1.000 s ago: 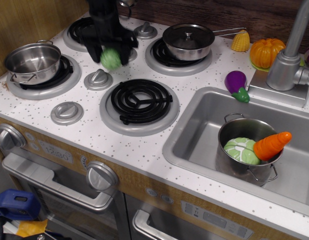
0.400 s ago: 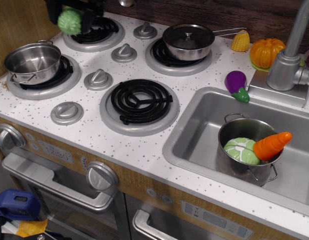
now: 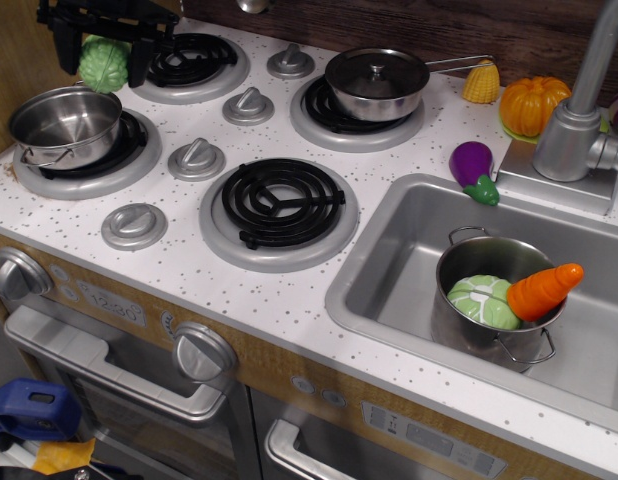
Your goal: Put green squash in pot or pan
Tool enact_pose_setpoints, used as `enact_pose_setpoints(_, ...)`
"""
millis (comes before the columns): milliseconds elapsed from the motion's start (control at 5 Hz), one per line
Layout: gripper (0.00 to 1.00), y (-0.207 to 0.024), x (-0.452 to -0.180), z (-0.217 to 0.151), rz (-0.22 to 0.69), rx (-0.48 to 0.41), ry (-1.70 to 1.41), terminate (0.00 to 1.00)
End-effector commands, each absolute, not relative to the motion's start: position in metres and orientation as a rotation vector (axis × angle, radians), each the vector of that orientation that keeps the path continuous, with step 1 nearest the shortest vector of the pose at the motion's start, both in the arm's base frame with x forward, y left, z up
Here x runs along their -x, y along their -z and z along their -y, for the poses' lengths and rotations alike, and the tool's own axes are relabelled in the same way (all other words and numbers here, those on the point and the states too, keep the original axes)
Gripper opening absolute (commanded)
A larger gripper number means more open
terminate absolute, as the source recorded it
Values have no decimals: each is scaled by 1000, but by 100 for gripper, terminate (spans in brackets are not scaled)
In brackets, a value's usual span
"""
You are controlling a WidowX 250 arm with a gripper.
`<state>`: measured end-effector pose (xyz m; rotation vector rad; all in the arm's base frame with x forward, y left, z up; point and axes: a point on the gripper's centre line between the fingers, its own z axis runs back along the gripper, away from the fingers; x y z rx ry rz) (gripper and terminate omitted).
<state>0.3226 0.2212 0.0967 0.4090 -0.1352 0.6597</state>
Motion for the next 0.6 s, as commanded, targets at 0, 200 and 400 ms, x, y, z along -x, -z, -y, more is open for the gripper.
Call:
enact_pose_setpoints(0,0,-114,-310,-236,248,-446,-795,0)
enact_pose_setpoints(200,100,-103,-303,-258,300,-406,-792,0)
enact_pose_setpoints(400,100,-103,-303,-258,300,-406,-792,100)
